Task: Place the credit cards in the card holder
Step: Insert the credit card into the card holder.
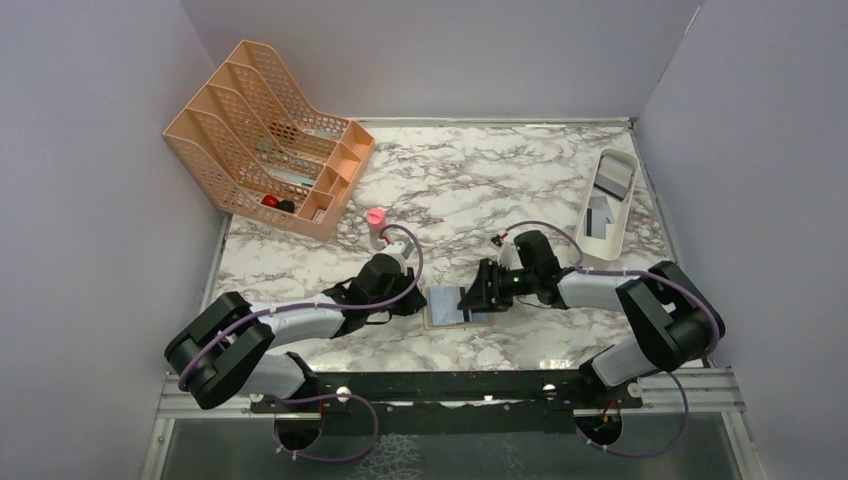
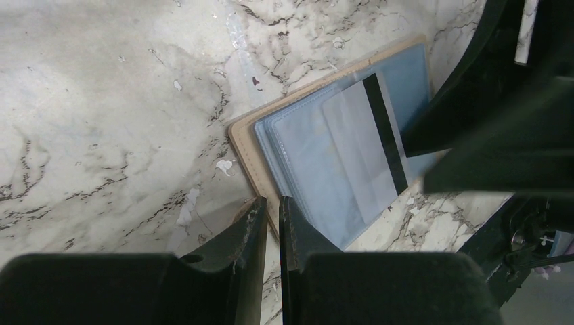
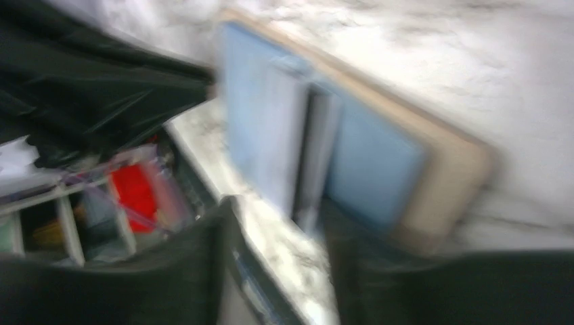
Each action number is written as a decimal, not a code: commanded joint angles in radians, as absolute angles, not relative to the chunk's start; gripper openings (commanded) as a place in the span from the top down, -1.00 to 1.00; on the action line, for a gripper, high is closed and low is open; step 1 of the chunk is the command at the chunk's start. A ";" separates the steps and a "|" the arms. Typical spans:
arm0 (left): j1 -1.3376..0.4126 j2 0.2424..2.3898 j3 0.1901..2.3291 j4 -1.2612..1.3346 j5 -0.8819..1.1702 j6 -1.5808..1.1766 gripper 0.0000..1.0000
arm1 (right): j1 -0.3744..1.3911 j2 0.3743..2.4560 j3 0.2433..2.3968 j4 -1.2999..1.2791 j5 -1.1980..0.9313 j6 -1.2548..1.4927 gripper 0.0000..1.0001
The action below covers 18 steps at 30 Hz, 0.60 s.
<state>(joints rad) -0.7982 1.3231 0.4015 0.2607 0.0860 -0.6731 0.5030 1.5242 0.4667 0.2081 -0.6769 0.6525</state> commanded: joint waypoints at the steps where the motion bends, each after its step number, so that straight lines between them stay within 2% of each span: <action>1: -0.796 1.297 0.390 0.269 0.106 -0.682 0.68 | 0.508 1.472 0.487 0.156 -0.599 0.633 -0.97; 18: -0.796 1.306 0.383 0.307 0.140 -0.695 0.68 | 0.552 1.484 0.467 0.210 -0.560 0.704 -0.99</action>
